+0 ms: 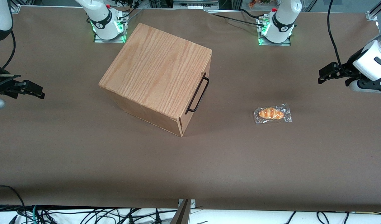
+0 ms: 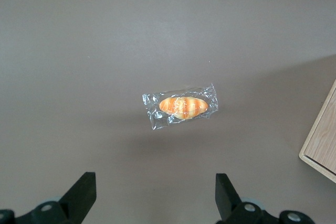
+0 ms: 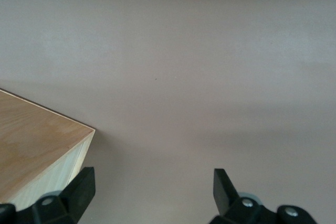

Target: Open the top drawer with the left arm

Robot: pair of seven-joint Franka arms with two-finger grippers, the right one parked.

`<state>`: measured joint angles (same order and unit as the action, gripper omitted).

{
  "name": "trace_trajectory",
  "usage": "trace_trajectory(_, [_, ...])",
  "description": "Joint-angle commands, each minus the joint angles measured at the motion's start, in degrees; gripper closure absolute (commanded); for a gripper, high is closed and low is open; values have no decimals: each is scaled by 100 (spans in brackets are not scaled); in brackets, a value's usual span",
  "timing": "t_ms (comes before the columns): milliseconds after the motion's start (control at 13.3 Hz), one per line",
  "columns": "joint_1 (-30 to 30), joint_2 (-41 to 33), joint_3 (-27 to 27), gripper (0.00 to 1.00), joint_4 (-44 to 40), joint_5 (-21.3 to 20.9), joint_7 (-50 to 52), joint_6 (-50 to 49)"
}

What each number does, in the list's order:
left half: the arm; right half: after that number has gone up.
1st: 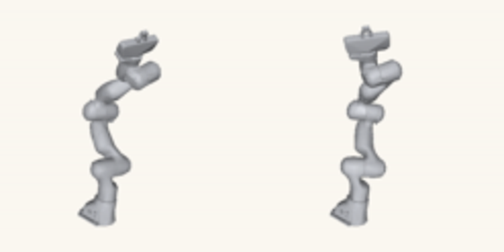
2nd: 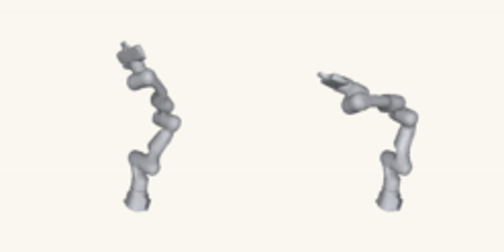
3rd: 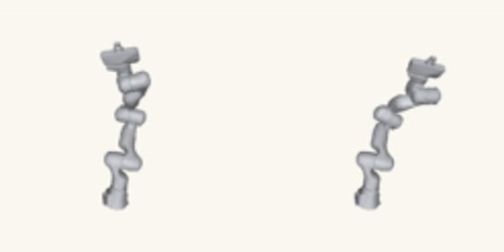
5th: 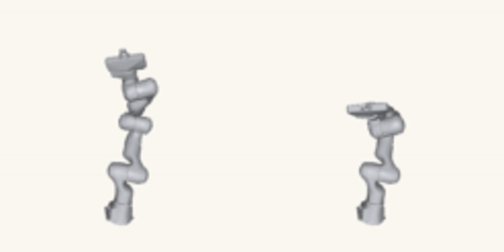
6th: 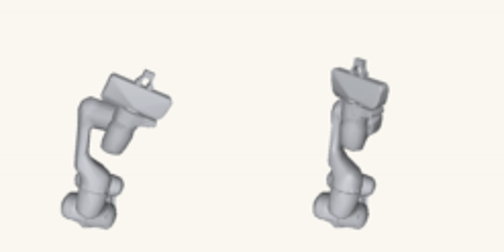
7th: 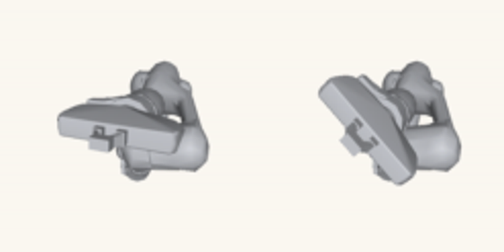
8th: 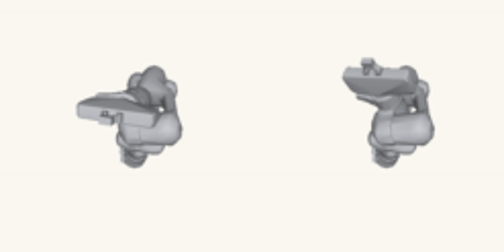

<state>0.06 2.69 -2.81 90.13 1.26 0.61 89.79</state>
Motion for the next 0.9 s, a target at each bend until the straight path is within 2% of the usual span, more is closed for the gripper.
trace_trajectory(0, [-15,3,-26,0,-31,-187,-61,12])
trace_trajectory(452, [72,108,-70,0,-13,-152,-97,-224])
trace_trajectory(829, [363,688,-790,0,-135,-21,343,-208])
